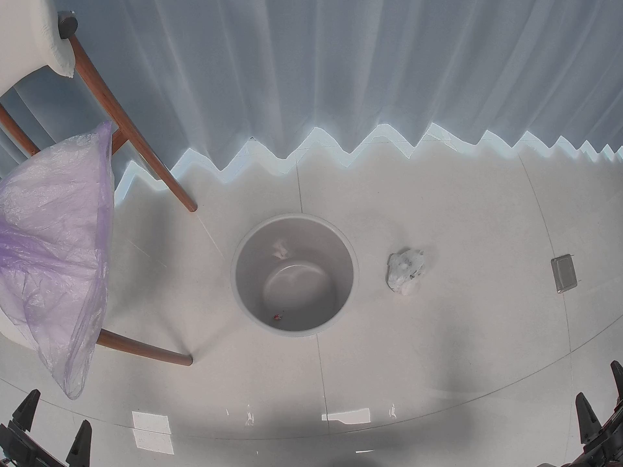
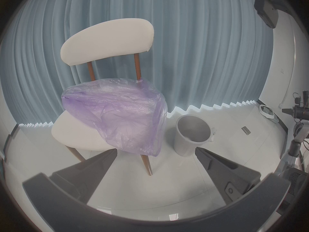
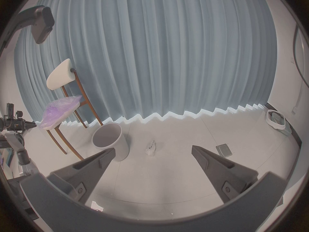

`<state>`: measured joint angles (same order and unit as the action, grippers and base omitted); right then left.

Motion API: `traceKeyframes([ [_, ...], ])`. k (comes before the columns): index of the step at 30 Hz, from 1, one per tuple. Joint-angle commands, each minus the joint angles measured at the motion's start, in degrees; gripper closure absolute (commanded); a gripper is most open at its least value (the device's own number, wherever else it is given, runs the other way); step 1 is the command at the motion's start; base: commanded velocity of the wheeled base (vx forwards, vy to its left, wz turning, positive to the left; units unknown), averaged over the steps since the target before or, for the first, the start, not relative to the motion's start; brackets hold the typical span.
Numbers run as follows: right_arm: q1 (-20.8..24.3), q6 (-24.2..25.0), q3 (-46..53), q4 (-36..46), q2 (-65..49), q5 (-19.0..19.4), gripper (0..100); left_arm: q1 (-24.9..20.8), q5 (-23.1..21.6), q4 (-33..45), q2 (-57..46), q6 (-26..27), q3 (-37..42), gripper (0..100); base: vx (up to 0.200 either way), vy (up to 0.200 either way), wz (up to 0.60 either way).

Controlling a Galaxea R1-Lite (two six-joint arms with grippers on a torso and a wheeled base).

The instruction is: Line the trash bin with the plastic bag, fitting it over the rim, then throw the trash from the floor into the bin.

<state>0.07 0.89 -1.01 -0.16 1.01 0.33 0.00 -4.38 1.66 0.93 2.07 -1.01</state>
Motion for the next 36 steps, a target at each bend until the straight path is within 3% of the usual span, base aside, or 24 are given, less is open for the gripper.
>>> traceKeyframes([
  [1,0.0,0.0,1.0,0.0,-1.0,0.0,0,0.1,0.1,-0.1,-0.9,-0.1,1.0,0,0.000,0.000,0.00],
  [8,0.0,0.0,1.0,0.0,-1.0,0.0,0,0.2,0.4,-0.8,-0.9,-0.1,1.0,0,0.000,0.000,0.00],
  [11,0.0,0.1,1.0,0.0,-1.0,0.0,0,0.2,0.5,-10.1,-0.9,-0.2,1.0,0,0.000,0.000,0.00],
  [14,0.0,0.1,1.0,0.0,-1.0,0.0,0,0.2,0.3,-11.5,-0.9,0.5,1.0,0,0.000,0.000,0.00],
  [21,0.0,0.1,1.0,0.0,-1.0,0.0,0,-0.5,-0.5,-9.4,1.4,1.0,-4.0,0,0.000,0.000,0.00],
  [31,0.0,0.1,1.0,0.0,-0.9,0.0,0,-2.3,-1.1,-7.8,29.6,0.3,-23.9,0,0.000,0.000,0.00],
  [36,0.0,0.1,1.0,0.0,-1.0,0.1,0,-5.6,-10.4,-13.1,41.3,1.3,-27.8,0,0.000,0.000,0.00],
])
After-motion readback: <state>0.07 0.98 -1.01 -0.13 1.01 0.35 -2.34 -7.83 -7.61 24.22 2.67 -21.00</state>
